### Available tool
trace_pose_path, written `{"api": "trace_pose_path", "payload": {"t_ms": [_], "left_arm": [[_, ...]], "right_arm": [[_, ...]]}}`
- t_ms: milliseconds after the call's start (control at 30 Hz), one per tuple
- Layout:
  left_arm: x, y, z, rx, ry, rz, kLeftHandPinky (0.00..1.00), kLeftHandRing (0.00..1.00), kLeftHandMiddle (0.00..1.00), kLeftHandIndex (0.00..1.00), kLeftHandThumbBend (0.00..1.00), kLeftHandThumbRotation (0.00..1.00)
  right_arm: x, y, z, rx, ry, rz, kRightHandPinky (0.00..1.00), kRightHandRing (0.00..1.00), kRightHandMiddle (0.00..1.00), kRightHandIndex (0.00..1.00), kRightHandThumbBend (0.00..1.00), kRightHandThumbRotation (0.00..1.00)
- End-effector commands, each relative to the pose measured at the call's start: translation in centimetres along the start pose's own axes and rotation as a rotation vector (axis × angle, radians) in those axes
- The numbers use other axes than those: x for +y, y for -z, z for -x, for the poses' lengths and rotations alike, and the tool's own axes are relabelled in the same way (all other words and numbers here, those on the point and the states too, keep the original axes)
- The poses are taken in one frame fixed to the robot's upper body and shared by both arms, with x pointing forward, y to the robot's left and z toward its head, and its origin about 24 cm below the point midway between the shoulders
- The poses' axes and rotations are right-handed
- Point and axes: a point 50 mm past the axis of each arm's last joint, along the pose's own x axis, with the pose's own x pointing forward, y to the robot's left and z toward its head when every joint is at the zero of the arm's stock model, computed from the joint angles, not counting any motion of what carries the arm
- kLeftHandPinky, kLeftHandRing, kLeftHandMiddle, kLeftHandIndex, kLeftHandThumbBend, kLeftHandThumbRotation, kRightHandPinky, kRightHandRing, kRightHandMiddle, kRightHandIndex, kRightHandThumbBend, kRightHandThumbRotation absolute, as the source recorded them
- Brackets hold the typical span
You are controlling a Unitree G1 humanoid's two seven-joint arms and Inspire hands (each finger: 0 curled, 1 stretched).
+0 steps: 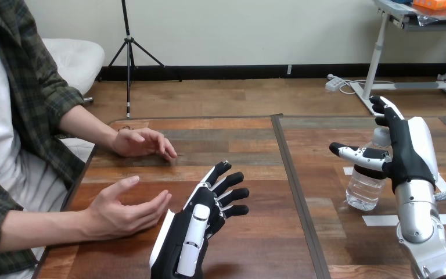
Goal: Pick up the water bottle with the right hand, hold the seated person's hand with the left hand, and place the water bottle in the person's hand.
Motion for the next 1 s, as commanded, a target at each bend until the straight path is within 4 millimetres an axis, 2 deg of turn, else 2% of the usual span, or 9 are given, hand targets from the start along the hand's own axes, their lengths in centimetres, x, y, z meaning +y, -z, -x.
{"api": "trace_pose_path", "payload": {"t_ms": [0,967], "left_arm": [[-1.2,-1.3,-1.6,-0.105,0.001,0.041,0.72,0.80,0.85,0.90,0.47,1.00],[-1.2,-1.4,-1.6,-0.107,0.007,0.036,0.72,0.79,0.84,0.90,0.47,1.00]], "right_arm": [[1.1,0.7,0.5,0.041,-0.034,-0.005,0.82,0.87,0.90,0.89,0.70,0.00],[2.3,1.4,1.0,0.118,-0.009,-0.259,0.87,0.91,0.93,0.93,0.65,0.00]]}}
